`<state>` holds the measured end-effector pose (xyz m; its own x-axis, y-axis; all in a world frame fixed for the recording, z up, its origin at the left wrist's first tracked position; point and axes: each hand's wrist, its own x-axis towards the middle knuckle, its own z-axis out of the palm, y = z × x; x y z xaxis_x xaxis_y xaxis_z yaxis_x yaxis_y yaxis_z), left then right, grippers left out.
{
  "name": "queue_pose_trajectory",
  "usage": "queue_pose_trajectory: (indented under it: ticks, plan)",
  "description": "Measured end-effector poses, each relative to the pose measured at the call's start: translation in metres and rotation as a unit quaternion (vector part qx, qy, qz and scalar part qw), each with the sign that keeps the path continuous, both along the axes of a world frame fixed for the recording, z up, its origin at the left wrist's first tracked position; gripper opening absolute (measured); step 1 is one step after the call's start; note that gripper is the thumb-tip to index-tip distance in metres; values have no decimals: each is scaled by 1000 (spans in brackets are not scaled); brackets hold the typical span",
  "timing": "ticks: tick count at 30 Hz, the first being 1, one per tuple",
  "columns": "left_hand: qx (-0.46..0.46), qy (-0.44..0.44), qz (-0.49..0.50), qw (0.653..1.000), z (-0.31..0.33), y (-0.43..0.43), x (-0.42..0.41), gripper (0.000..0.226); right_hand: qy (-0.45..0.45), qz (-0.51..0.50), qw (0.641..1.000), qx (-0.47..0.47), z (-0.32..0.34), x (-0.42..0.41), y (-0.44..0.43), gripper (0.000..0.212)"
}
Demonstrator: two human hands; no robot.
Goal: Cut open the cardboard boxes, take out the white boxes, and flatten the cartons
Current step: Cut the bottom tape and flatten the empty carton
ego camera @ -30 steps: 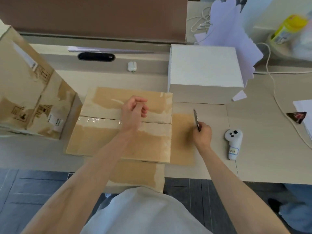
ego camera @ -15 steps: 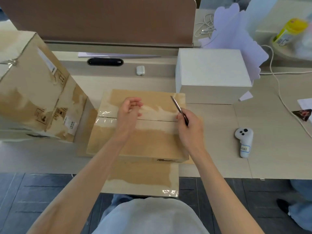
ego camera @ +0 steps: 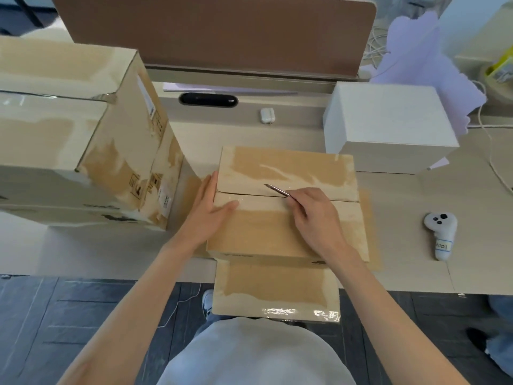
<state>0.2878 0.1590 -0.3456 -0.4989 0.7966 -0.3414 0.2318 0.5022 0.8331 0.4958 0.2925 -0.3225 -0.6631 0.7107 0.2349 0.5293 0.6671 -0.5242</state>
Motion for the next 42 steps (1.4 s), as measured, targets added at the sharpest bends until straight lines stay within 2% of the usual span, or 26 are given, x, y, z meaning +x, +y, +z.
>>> queue_pose_trajectory:
  ticks: [2, 5, 8, 12, 16, 22, 33, 42]
  plan:
    - [12, -14, 4, 1000, -3, -3, -5, 84, -21, 32, 999, 10, 5, -13, -2, 28]
    - [23, -63, 31, 997, -7, -9, -10, 89, -61, 83, 995, -5, 15, -29, -5, 25]
    - [23, -77, 61, 995, -12, -16, -15, 93, -94, 145, 985, 11, 22, -49, -8, 25]
    - [46, -117, 85, 988, -10, -24, -18, 83, -112, 185, 976, 36, 24, -77, -13, 23]
    - [81, -121, 96, 985, -4, -25, -12, 75, -133, 216, 964, 75, 23, -97, -19, 14]
    - [84, -149, 114, 979, -3, -23, -13, 78, -185, 216, 952, 115, 28, -108, -22, 6]
    - [47, -165, 117, 978, -1, -18, -10, 66, -288, 264, 911, 136, 40, -116, -22, 20]
    - [28, -147, 115, 982, -1, -18, -8, 71, -370, 270, 872, 171, 63, -123, -22, 21]
